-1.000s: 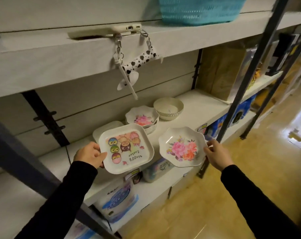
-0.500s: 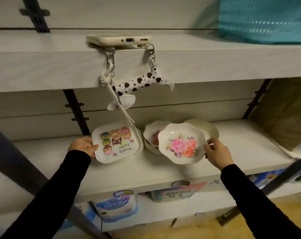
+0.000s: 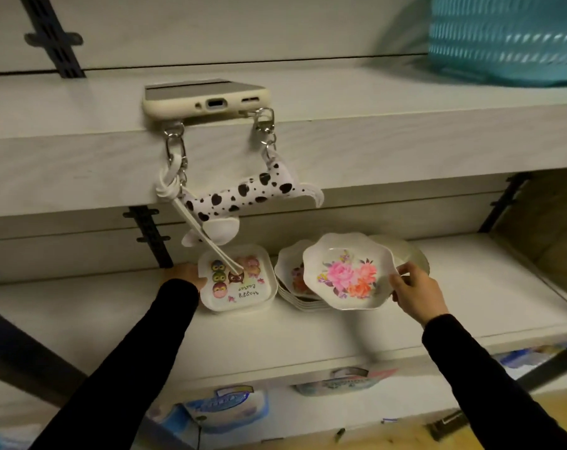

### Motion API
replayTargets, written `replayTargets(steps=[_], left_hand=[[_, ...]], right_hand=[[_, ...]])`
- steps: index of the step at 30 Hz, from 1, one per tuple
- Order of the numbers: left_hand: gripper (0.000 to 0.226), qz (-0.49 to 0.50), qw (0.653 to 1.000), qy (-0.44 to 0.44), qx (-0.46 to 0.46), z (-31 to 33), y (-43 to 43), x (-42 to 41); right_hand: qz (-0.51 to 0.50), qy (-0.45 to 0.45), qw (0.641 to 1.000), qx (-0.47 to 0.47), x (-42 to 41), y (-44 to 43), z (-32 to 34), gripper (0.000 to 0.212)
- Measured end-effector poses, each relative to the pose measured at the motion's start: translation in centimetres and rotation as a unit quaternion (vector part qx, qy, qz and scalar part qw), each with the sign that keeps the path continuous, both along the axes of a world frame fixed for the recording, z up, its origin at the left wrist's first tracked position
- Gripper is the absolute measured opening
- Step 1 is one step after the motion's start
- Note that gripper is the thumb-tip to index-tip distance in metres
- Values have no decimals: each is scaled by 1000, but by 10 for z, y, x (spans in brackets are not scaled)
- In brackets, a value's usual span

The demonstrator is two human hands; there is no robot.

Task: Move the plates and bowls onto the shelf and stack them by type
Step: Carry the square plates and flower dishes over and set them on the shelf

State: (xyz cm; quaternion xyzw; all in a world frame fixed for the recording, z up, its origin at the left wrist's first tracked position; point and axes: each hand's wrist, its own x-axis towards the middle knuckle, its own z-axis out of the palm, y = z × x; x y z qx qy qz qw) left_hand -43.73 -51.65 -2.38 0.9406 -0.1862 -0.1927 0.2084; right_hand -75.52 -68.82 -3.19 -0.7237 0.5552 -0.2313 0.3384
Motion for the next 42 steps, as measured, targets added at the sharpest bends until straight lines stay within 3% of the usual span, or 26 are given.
replayTargets(steps=[10,15,28,31,34,38,42], left_hand=[[41,-48,998,25,17,-33,-18,35],[38,-80,996,-24,19,-55,-13,58],[9,-107,991,-62,-57,-3,27,5],[25,-103,990,-65,-67,-5,36,4],[24,-106,989,-63,-78,-5,43,-1],[9,-105,987,-87,-84,-5,50,-9],[10,-126,984,-102,-74,0,60,-25]], right_hand=[[-26,0,1000,3,-1,-10,-2,12],[-20,-1,1000,17,16,-13,-5,15],[18,52,997,53,80,-17,-26,14],[30,85,994,67,83,-17,-29,13],[30,88,993,76,80,-14,-24,34],[41,80,995,53,73,-9,-19,51],[112,93,989,-10,70,-2,-1,37]])
